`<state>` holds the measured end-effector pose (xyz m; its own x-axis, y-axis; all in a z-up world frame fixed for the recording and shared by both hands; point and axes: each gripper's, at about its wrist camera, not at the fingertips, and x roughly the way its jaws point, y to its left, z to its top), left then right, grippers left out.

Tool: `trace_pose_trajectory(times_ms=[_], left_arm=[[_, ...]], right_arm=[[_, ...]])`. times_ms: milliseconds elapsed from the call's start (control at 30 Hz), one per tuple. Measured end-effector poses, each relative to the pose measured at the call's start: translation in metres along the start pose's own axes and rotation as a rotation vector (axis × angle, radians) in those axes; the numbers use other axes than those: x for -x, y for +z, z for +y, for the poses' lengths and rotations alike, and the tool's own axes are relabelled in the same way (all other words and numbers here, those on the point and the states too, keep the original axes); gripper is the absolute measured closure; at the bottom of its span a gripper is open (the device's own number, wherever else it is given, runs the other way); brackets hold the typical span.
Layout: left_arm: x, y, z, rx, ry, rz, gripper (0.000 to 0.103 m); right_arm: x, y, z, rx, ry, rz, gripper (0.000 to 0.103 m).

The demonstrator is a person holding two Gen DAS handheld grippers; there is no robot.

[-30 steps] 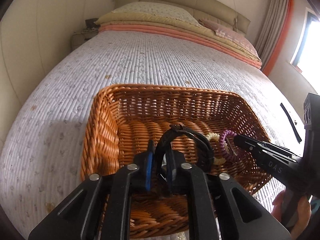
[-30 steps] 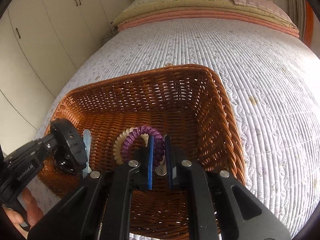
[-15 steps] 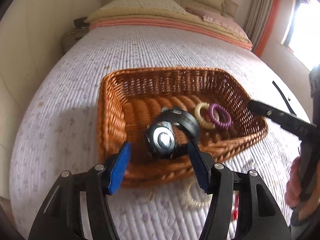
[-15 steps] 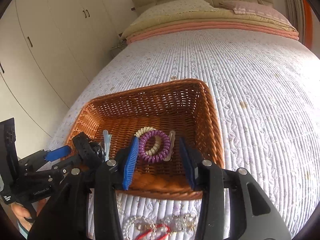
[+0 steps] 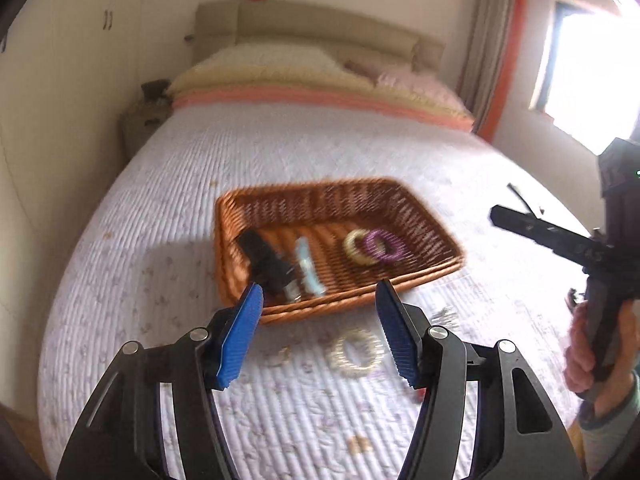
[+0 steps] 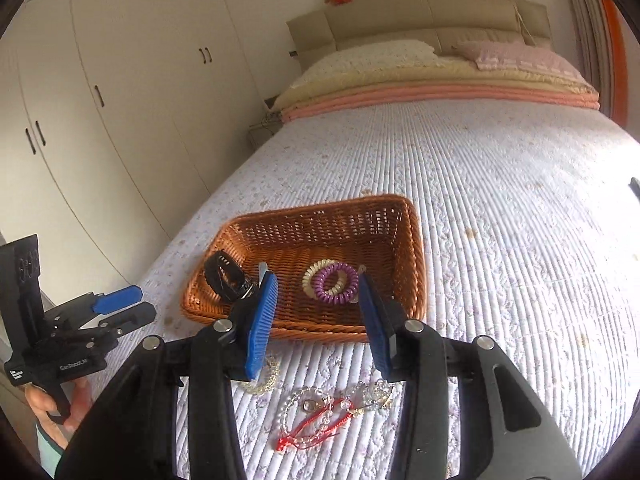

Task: Organize jewelry
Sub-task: 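Grasp the clear beaded bracelet with the left tool while the right tool grasps the silver chain bracelet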

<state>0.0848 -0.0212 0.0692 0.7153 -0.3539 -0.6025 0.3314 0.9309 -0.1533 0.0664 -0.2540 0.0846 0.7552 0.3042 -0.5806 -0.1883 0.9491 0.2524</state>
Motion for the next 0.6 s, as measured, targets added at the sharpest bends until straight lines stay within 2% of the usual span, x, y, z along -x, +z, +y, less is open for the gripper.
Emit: trace_pose_trajectory(times_ms=[133,233,400,600], left_arm=[[0.017,-0.015,-0.013,0.0,-0.05,-0.068,0.046],[0.013,-0.027,-0.013,0.02,-0.072,-0.08,0.046],[-0.024,-0.047,-0.005,0.073,-0.071,0.018,0.047],[-0.081,-0.061,0.002,0.115,-0.049,0.135,0.052]], right_arm=[[0.017,-0.013,0.003,0.054,-0.035,-0.042,0.064],[0.013,-0.026,0.0,0.093,-0.067,-0.04,0.064],[-0.008,-0.049,-0.018,0.069,-0.075,0.029,0.064],[-0.044,-0.073,-0.05,-0.045,-0.087,0.136,0.064]])
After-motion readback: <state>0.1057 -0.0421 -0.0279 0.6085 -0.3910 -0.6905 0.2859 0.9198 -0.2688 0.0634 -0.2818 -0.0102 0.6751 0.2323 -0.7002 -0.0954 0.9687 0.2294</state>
